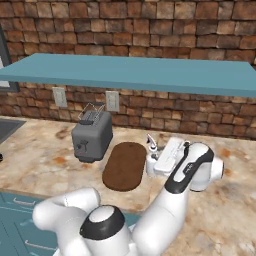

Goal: Grab the spray bottle from the shelves, then place it next to the cutting board for sanitizing. Then grab the dish brush from the countertop next to the sink and place it next to the cutting board.

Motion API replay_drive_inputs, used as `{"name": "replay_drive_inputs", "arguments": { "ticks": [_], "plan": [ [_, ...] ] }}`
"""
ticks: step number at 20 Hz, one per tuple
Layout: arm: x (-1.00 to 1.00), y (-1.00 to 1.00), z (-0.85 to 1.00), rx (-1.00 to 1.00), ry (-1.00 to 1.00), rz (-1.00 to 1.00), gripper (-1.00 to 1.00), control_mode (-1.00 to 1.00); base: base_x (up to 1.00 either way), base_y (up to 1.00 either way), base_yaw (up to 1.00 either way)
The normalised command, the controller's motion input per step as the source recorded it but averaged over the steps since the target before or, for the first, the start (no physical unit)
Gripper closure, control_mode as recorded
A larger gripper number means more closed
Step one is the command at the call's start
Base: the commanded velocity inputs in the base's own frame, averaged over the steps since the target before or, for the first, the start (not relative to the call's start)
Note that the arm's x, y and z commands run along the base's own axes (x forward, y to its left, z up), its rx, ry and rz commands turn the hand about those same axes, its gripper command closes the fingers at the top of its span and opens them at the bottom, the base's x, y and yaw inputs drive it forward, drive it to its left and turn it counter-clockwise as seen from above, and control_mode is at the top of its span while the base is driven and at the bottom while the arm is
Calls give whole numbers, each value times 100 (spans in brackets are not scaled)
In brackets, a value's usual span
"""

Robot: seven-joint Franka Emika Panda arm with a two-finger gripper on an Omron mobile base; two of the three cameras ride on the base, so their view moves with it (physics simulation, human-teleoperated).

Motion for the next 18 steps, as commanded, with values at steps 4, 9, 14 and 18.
{"name": "replay_drive_inputs", "arguments": {
  "ticks": [4,9,14,18],
  "plan": [
    [32,-13,-50,0,0,5,100,-100,0,0,0],
    [32,-14,-41,0,0,5,100,-100,0,0,0],
    [23,-16,-34,0,0,4,100,-100,0,0,0],
    [2,-5,-32,0,0,4,100,-100,0,0,0]
  ]
}}
